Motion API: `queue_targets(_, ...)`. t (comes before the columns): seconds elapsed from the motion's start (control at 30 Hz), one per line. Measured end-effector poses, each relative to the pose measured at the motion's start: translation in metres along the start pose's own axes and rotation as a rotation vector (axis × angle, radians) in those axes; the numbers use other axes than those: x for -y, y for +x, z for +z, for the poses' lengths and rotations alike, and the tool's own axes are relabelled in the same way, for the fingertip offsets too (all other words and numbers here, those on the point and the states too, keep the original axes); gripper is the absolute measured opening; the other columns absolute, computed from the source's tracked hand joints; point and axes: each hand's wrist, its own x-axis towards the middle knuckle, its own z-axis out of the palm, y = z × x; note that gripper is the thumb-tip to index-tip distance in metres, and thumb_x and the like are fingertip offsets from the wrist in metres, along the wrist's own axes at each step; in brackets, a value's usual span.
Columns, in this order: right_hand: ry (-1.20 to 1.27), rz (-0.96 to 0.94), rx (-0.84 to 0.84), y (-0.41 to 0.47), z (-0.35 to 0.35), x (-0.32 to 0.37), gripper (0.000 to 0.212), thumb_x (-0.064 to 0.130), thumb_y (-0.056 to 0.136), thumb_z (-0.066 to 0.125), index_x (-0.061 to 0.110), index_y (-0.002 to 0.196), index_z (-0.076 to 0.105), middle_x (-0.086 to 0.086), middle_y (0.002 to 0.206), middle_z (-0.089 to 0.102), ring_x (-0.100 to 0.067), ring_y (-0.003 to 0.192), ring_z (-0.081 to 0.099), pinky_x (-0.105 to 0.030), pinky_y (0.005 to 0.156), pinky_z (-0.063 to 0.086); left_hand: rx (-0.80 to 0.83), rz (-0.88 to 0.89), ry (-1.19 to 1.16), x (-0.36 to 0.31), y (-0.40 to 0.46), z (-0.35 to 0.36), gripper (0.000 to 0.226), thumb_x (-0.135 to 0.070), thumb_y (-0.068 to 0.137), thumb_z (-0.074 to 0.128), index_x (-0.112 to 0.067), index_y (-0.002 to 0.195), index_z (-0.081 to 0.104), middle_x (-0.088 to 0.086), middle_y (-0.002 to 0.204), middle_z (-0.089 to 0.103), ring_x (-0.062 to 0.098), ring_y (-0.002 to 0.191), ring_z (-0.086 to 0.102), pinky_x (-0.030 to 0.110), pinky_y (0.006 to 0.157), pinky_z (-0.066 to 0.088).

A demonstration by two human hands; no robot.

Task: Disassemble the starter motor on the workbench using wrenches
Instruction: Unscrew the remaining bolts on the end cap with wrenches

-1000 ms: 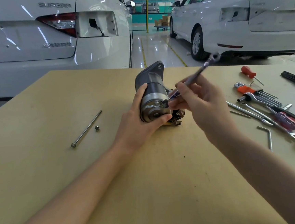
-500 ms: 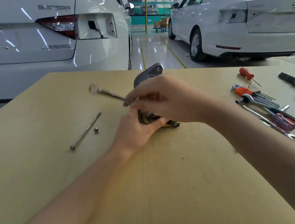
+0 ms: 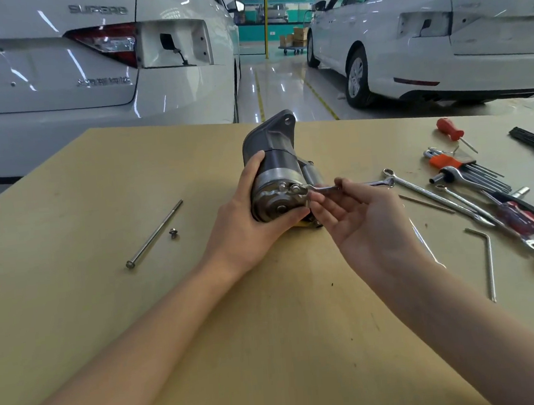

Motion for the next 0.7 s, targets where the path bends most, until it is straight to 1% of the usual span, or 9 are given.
queue_targets(0.1, -0.027, -0.008, 0.023, -0.001, 0.001, 0.000, 0.021, 0.003, 0.097, 0.040, 0.004, 0.081, 0.053, -0.015, 0.069, 0.064, -0.024, 0.064, 0.067, -0.026, 0.059, 0.058, -0.001, 0.002, 0.000, 0.000, 0.000, -0.001, 0.094, -0.045, 0.067, 0.083, -0.041, 0.145, 0.031, -0.028, 0.103, 0.059, -0.017, 0.095, 0.057, -0.002, 0.075, 0.038)
queue_targets(0.2, -0.089, -0.042, 0.044, 0.001, 0.000, 0.002, 0.020, 0.004, 0.098, 0.041, 0.004, 0.082, 0.053, -0.014, 0.069, 0.064, -0.024, 0.064, 0.068, -0.025, 0.059, 0.057, 0.002, 0.002, -0.006, 0.000, 0.000, -0.001, 0.095, -0.044, 0.066, 0.083, -0.041, 0.146, 0.031, -0.026, 0.104, 0.060, -0.015, 0.096, 0.058, -0.002, 0.076, 0.038)
queue_targets(0.33, -0.148, -0.080, 0.086, 0.001, 0.000, 0.004, 0.015, 0.003, 0.097, 0.044, 0.003, 0.086, 0.054, -0.017, 0.073, 0.064, -0.027, 0.065, 0.068, -0.027, 0.060, 0.056, 0.011, 0.001, -0.028, -0.001, -0.001, -0.001, 0.095, -0.044, 0.066, 0.083, -0.041, 0.146, 0.031, -0.028, 0.103, 0.060, -0.015, 0.092, 0.059, -0.001, 0.076, 0.040)
queue_targets(0.47, -0.187, -0.119, 0.112, 0.001, 0.000, 0.004, 0.015, 0.003, 0.097, 0.046, 0.003, 0.085, 0.055, -0.018, 0.076, 0.065, -0.029, 0.068, 0.068, -0.029, 0.064, 0.057, 0.011, -0.001, -0.030, 0.000, -0.001, -0.001, 0.095, -0.045, 0.066, 0.083, -0.042, 0.146, 0.031, -0.030, 0.102, 0.059, -0.018, 0.092, 0.058, -0.002, 0.076, 0.039)
queue_targets(0.6, -0.240, -0.161, 0.121, 0.001, -0.001, 0.005, 0.012, 0.005, 0.098, 0.047, 0.003, 0.089, 0.055, -0.017, 0.078, 0.065, -0.029, 0.072, 0.068, -0.030, 0.068, 0.057, 0.016, -0.010, -0.045, 0.001, -0.001, -0.001, 0.096, -0.045, 0.065, 0.083, -0.045, 0.145, 0.030, -0.030, 0.102, 0.061, -0.016, 0.094, 0.059, 0.000, 0.077, 0.040)
queue_targets(0.67, -0.364, -0.214, 0.138, 0.000, 0.003, 0.008, 0.012, 0.006, 0.098, 0.047, 0.005, 0.089, 0.055, -0.015, 0.077, 0.065, -0.026, 0.071, 0.068, -0.030, 0.068, 0.057, 0.020, -0.012, -0.047, 0.002, -0.001, -0.001, 0.095, -0.045, 0.066, 0.084, -0.047, 0.144, 0.030, -0.031, 0.103, 0.061, -0.015, 0.094, 0.059, 0.000, 0.077, 0.041)
queue_targets(0.7, -0.487, -0.270, 0.141, 0.000, 0.007, 0.010, 0.013, 0.007, 0.098, 0.048, 0.008, 0.087, 0.055, -0.013, 0.075, 0.065, -0.024, 0.068, 0.068, -0.031, 0.068, 0.058, 0.020, -0.015, -0.050, 0.002, -0.001, 0.000, 0.094, -0.045, 0.066, 0.083, -0.048, 0.144, 0.030, -0.031, 0.103, 0.062, -0.015, 0.094, 0.060, 0.000, 0.077, 0.041)
